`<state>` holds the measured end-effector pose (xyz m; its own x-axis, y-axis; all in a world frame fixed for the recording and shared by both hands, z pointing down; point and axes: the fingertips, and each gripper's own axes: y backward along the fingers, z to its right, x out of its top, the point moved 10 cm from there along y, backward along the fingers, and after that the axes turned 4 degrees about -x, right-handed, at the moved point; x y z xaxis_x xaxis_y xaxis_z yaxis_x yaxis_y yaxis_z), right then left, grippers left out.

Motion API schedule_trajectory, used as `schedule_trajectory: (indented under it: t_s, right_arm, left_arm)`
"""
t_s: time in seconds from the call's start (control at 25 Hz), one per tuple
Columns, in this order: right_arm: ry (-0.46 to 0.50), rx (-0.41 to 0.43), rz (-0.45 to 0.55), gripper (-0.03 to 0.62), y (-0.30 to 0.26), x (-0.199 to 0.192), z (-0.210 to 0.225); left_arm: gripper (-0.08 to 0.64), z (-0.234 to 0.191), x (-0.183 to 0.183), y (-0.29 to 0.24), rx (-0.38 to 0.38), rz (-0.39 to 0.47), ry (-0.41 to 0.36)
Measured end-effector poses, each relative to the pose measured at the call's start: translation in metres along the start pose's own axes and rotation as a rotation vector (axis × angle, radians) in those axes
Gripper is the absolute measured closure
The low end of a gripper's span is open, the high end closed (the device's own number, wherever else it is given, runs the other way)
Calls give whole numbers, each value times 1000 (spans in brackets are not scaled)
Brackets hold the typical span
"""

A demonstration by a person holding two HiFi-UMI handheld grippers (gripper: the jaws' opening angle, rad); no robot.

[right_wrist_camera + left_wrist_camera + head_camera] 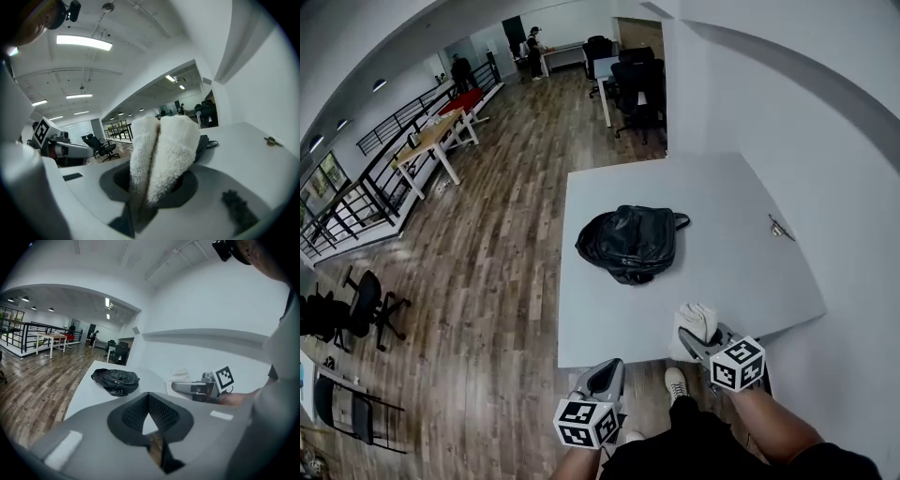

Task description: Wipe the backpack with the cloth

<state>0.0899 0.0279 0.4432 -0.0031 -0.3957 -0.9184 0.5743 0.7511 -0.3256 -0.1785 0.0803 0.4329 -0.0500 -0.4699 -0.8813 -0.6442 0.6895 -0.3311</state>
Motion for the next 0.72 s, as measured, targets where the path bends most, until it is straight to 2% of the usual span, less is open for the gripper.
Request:
schedule_trajectory:
  t_s: [0.2, 0.36, 0.52, 0.72]
  right_arm:
    - [0, -30, -4, 494, 62, -28, -63]
    - [-2, -52, -20, 495, 102, -42, -88]
    - [0, -74, -17, 495, 124, -51, -86]
    - [-15, -78, -29, 495, 144, -52, -62]
  left_arm:
    - [552, 20, -17, 31, -78, -1, -2]
    - [552, 38, -22, 45, -124, -5, 4]
    - [552, 48, -25, 47, -123, -5, -4]
    - [552, 71, -23, 35, -93, 12, -10]
